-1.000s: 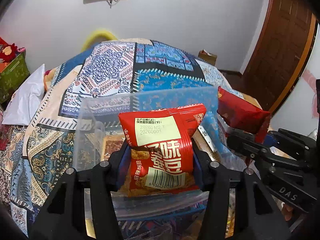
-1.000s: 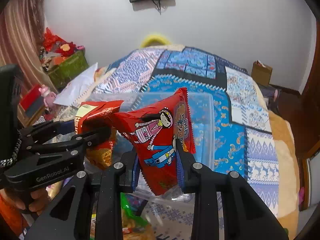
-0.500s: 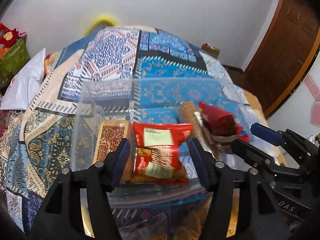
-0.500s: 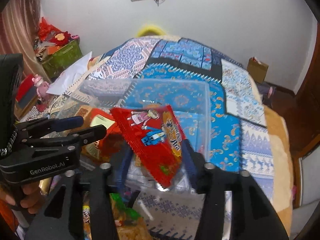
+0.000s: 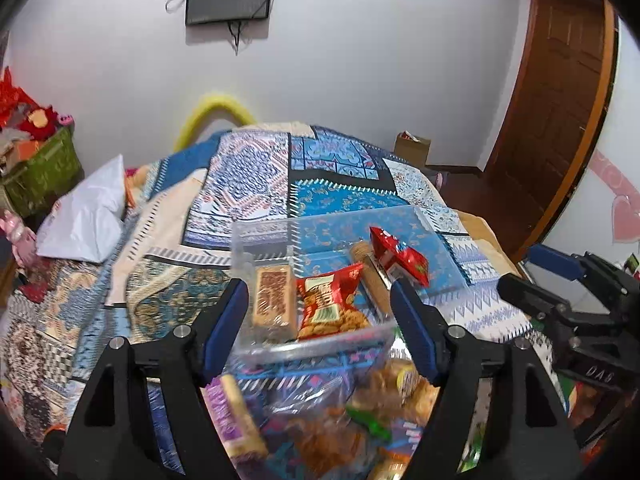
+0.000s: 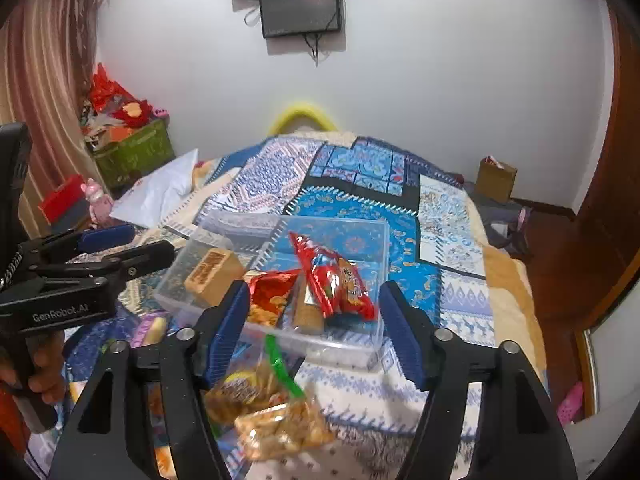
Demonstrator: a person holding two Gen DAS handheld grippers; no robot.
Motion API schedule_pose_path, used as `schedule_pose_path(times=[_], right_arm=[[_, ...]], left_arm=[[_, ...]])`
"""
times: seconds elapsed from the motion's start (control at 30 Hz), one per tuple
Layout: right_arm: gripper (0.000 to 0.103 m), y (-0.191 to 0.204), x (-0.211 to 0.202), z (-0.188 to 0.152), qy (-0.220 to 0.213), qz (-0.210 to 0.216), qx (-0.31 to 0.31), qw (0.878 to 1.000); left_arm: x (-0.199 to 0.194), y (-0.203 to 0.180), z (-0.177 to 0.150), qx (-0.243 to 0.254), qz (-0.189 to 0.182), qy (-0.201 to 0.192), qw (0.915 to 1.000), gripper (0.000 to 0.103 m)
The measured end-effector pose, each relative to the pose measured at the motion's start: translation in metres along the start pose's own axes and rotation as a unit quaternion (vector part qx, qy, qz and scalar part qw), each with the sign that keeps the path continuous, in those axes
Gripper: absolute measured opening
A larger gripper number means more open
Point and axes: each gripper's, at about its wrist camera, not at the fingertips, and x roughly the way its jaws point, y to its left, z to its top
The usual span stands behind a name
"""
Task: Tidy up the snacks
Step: 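Move both tools back to the remaining snacks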
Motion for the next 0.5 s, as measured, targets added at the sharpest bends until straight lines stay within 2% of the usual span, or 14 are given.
schedule_pose_path(times=[0.1,0.27,0.5], right_arm=[[0.067,0.004,-0.018,-0.008,-0.008,-0.001,0.000,1.000],[0.069,0.009,-0.036,-0.030,-0.005,-0.003,0.006,1.000],[0.070,0.010,-0.046,-0.069,0.021,-0.002,0.031,0.999]], left_arm=[[-0.023,0.004,-0.012,0.006,0.006,-0.008,0.9999,0.079],[-0.050,0.013,-0.038,0.006,0.009,-0.005,0.9999,0.080],[-0.057,0.031,-0.078,0.001,0.027,0.024,0.9994,0.083]])
